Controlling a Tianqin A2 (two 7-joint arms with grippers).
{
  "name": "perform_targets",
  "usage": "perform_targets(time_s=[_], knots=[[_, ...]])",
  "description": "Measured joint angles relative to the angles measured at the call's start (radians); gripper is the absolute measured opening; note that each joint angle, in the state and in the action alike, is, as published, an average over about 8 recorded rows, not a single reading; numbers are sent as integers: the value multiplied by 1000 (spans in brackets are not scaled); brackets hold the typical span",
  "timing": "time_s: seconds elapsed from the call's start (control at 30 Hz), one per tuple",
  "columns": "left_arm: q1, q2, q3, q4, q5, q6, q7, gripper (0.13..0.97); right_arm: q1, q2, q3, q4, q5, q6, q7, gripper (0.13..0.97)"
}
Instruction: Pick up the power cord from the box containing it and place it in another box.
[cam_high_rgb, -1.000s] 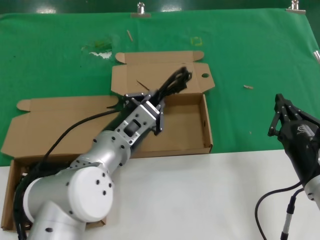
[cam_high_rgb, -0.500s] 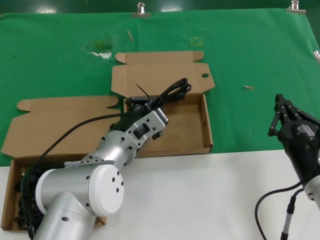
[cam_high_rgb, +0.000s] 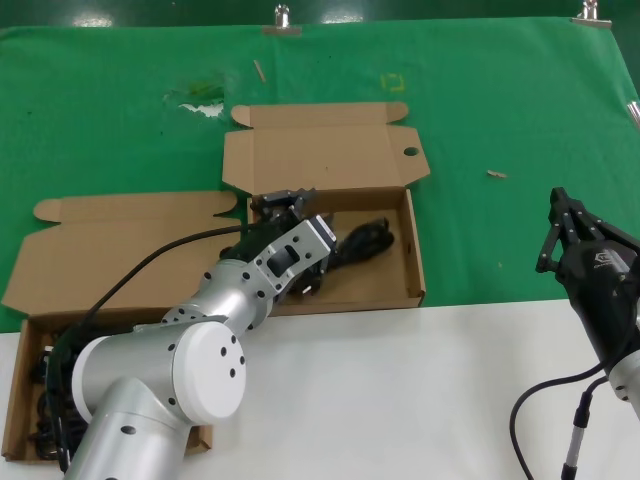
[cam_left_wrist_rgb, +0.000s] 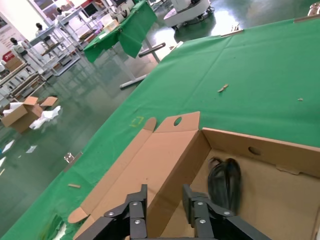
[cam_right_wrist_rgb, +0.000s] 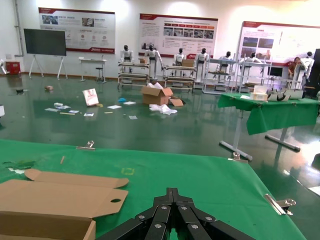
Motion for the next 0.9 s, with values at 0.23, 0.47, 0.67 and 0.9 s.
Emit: perform_targets(time_s=[0.23,0.47,0.67,0.9], knots=[[23,-9,-14,-56,-83,12,26,356,0,0,0,0,0,0,0,138],[71,-44,-70,-242,-285,36,4,482,0,0,0,0,0,0,0,138],[106,-95,-162,-416,-510,58,-76,550,0,0,0,0,0,0,0,138],[131,-131,-213,-498,-659,72,-117,700,0,0,0,0,0,0,0,138]])
